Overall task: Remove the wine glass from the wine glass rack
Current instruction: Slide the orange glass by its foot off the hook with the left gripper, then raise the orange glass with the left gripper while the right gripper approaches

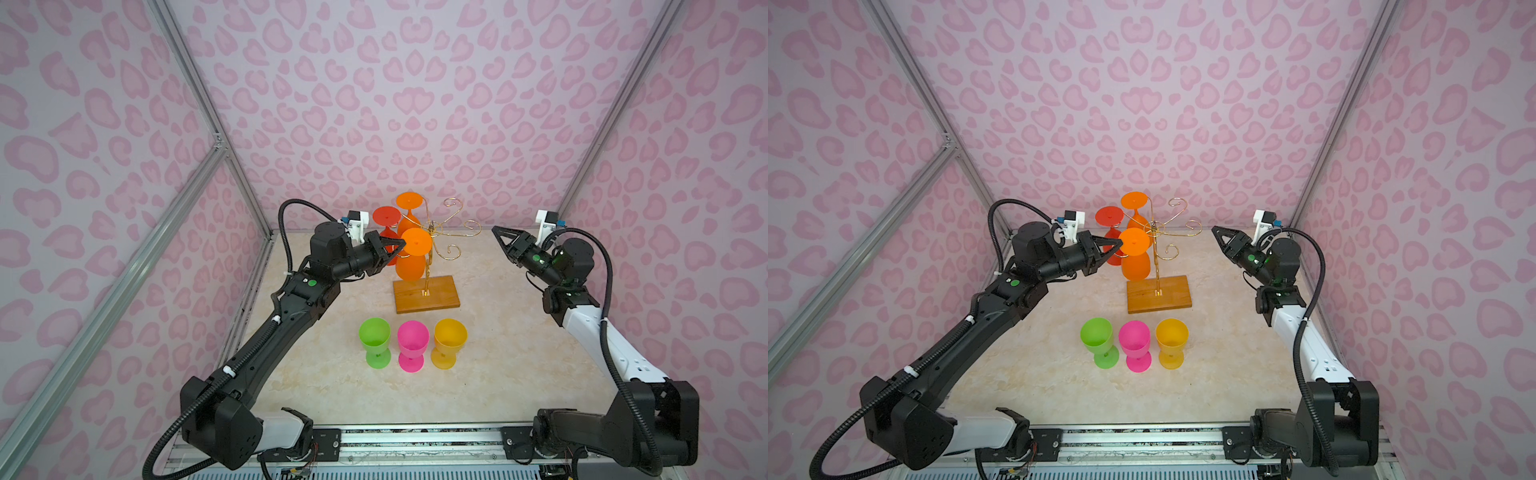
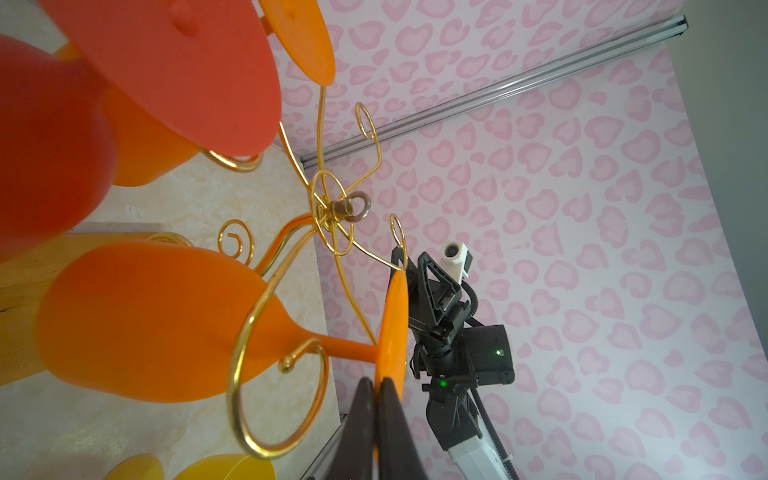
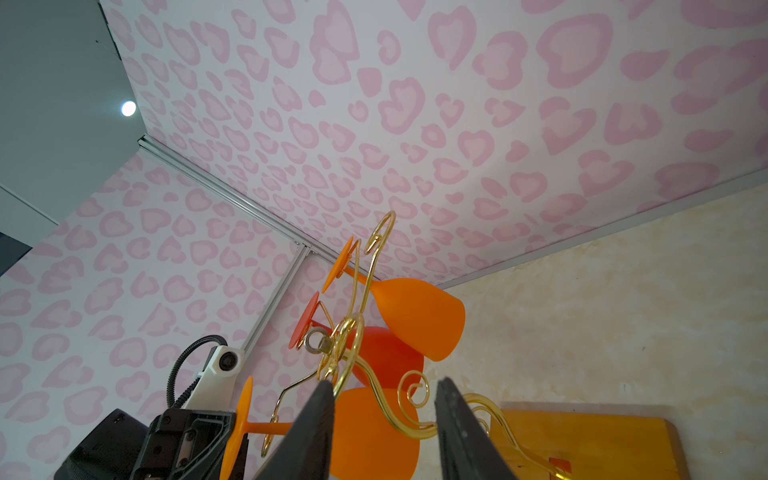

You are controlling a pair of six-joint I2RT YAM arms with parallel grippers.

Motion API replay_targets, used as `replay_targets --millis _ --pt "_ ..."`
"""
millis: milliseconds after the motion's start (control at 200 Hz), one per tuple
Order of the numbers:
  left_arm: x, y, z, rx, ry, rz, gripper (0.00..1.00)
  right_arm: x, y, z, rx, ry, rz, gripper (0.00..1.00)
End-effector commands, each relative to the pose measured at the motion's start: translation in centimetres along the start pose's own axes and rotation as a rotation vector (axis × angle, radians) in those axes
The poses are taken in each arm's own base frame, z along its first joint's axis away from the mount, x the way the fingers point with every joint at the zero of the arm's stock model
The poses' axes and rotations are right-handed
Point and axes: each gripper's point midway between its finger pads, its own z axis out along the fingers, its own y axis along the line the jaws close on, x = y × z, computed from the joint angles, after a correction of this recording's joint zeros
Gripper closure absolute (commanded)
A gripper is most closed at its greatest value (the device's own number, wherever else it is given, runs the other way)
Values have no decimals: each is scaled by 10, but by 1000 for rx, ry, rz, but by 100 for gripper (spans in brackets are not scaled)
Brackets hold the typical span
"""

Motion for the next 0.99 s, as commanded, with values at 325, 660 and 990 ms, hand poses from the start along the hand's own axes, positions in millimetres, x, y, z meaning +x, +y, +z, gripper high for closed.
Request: replay_targets --millis 325,660,990 --pt "21 -15 -14 51 41 52 97 -2 9 -2 -30 -6 -19 59" --pt "50 -37 -42 124 101 51 97 -4 15 -3 -36 -5 -24 59" --pt "73 -98 -84 284 185 114 97 -8 25 -3 -45 -7 -34 59"
